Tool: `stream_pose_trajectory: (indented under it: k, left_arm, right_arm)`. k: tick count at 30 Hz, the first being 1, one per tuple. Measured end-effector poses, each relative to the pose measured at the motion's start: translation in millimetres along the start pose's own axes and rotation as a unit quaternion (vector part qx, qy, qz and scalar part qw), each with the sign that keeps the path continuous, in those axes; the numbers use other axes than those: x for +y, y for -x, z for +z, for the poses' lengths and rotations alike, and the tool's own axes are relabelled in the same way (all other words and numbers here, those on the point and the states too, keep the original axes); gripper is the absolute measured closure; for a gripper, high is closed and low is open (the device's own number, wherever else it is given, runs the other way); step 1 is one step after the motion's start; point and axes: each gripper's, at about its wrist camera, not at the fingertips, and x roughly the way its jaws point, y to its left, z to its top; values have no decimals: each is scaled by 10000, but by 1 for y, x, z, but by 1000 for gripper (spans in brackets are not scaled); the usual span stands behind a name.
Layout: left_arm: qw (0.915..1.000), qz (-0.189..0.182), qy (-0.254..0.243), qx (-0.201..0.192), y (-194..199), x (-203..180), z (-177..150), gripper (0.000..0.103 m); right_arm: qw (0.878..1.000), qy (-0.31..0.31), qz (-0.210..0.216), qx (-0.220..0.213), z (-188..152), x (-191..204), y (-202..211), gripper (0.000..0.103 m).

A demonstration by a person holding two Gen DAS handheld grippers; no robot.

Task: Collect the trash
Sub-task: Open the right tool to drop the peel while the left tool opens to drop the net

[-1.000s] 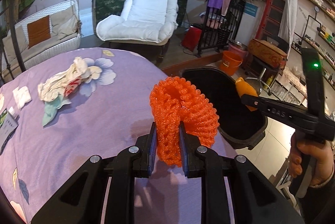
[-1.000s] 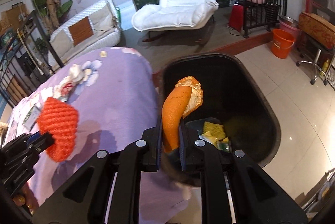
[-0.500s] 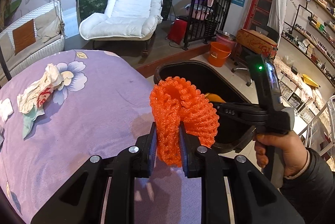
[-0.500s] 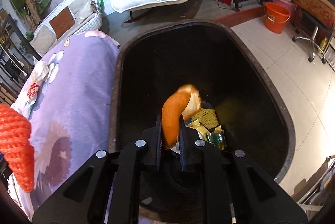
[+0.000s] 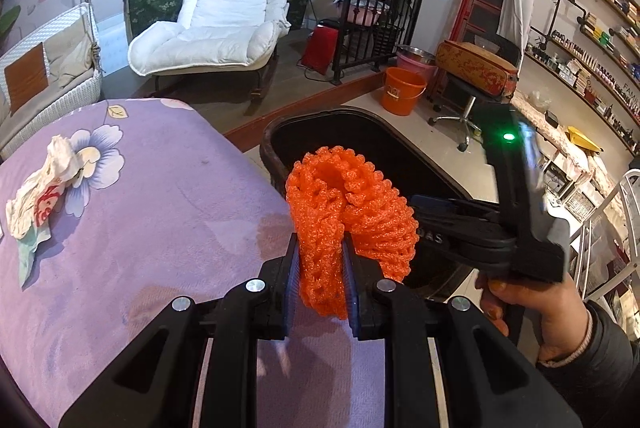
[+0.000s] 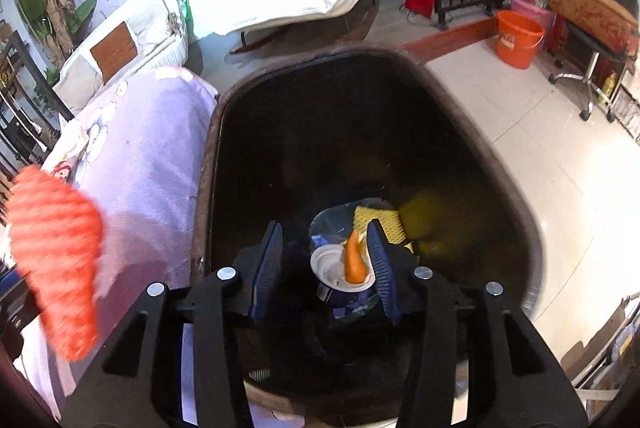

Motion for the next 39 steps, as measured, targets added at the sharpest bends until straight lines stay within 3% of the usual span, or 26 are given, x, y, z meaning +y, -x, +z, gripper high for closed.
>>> stream_pose_trajectory:
  k: [2, 6, 9, 21, 28, 31, 33, 36, 39]
  left_arm:
    - [10000, -52, -19, 27, -4, -3, 3, 83]
    - [9998, -155, -75, 98, -14, -12, 9, 83]
    - [9995, -220, -118, 171, -23, -19, 13, 83]
    - [9969, -433, -263, 595, -65, -37, 25, 83]
    - [9956, -383, -476, 711, -81, -50, 29, 80]
    - [9949, -390, -533, 758, -86, -54, 29, 66]
    - [9951, -389, -541, 735, -86, -55, 27, 42]
    - [9953, -388, -578, 669, -85, -55, 26, 30]
    - [9959, -394, -559, 594, -79, -54, 24, 24]
  right_arm:
    - [9997, 17, -82, -218, -2, -2, 18, 56]
    - [9974, -1, -346, -629, -7, -13, 50, 43]
    - [9946, -102, -575, -855, -14, -27, 70, 42]
    - [9911, -588, -826, -864, -39, -68, 97, 42]
    - [9884, -743, -950, -925, -41, -82, 103, 36]
    - [9871, -817, -991, -957, -43, -87, 105, 34]
    - [9860, -872, -1031, -979, -44, -91, 107, 30]
    - [9848, -963, -1063, -980, -46, -96, 109, 29]
    - [9844, -1019, -1069, -952, -47, -100, 109, 29]
